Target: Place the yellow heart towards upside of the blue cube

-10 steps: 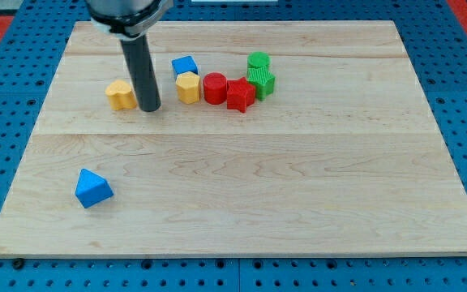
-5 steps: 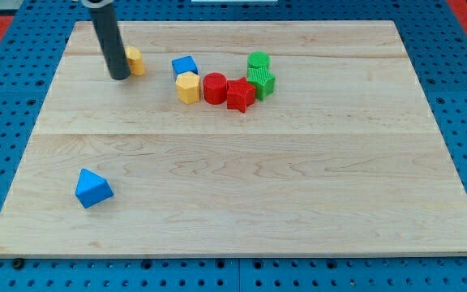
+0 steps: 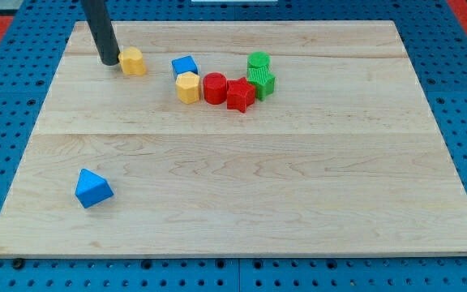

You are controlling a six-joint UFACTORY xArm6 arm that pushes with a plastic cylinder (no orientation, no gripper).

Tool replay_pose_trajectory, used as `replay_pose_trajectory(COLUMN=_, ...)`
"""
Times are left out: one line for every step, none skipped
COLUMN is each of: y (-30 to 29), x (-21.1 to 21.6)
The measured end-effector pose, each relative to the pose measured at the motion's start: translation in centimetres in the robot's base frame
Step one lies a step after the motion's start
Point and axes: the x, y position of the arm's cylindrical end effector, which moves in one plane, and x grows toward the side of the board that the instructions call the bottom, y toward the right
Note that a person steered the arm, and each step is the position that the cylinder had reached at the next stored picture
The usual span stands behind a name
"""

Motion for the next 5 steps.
replay_pose_trajectory(y=1.4, x=0.4)
replay_pose_trajectory(y=3.4, x=0.6)
replay_pose_trajectory(y=5.6, x=0.6)
replay_pose_trajectory(y=7.9, x=0.5)
replay_pose_trajectory(y=9.1, x=0.3)
